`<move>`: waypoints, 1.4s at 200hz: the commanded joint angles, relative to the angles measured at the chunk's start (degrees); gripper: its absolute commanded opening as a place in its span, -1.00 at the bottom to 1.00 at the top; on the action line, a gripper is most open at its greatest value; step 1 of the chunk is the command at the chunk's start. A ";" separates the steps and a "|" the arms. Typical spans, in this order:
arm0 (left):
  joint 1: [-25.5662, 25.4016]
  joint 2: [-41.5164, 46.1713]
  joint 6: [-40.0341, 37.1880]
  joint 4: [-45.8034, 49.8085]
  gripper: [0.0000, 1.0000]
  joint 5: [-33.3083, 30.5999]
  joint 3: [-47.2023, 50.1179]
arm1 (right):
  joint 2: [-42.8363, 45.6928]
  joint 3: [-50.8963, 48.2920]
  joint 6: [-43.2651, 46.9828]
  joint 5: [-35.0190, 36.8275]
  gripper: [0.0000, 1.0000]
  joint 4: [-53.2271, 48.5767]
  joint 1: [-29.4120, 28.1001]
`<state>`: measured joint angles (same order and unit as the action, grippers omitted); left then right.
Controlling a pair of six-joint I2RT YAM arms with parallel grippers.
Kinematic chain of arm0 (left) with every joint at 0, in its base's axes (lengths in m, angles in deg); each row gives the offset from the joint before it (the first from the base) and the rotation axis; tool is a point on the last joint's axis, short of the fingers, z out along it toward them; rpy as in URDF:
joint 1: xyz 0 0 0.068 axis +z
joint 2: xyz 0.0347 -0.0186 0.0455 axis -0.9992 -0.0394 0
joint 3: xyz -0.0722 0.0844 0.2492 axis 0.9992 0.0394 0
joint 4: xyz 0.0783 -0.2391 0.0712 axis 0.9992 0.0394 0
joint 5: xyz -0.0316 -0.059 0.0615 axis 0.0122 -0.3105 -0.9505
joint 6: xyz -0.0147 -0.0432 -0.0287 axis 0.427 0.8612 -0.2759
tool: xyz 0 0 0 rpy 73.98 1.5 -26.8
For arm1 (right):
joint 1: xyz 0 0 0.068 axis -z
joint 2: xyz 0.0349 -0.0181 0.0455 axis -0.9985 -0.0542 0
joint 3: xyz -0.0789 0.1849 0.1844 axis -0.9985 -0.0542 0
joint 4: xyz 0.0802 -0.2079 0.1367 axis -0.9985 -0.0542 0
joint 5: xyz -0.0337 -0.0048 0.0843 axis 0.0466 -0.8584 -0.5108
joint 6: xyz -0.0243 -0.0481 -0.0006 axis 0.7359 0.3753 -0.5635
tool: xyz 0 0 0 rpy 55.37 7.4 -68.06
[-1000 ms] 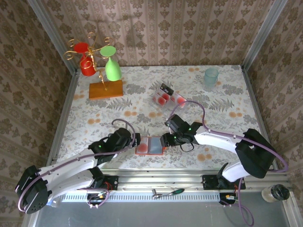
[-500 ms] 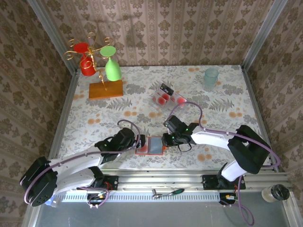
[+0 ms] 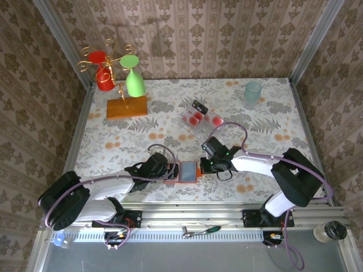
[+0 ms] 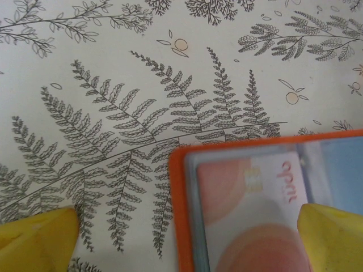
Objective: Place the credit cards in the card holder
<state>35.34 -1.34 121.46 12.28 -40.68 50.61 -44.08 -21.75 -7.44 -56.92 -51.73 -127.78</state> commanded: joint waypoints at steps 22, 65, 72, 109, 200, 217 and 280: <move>0.19 -2.27 0.13 -4.80 1.00 2.09 -1.96 | 1.14 -1.61 -1.04 1.43 -1.00 0.96 0.72; -0.27 -3.17 0.57 -7.27 1.00 2.51 -1.69 | 0.58 -1.93 -1.25 1.54 -1.00 2.09 0.92; -0.32 -3.18 0.53 -7.67 1.00 2.60 -1.74 | 0.45 -1.81 -1.13 1.43 -1.00 2.12 0.89; -0.63 -3.79 0.49 -8.42 1.00 2.72 -1.87 | -0.50 -0.38 -0.37 0.76 -1.00 2.16 1.42; -1.47 -7.13 1.26 -11.84 1.00 3.46 -1.76 | -2.41 2.63 1.28 -0.28 -1.00 0.69 1.79; -1.77 -8.39 1.25 -12.61 1.00 3.75 -2.15 | -2.42 2.52 1.23 -0.40 -1.00 0.98 1.84; -3.01 -8.65 1.44 -14.32 1.00 4.46 -2.76 | -3.08 2.60 0.81 -0.99 -1.00 1.97 1.84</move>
<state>33.35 -9.34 121.90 0.39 -40.72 48.79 -45.83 -20.24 -6.74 -57.16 -49.59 -126.25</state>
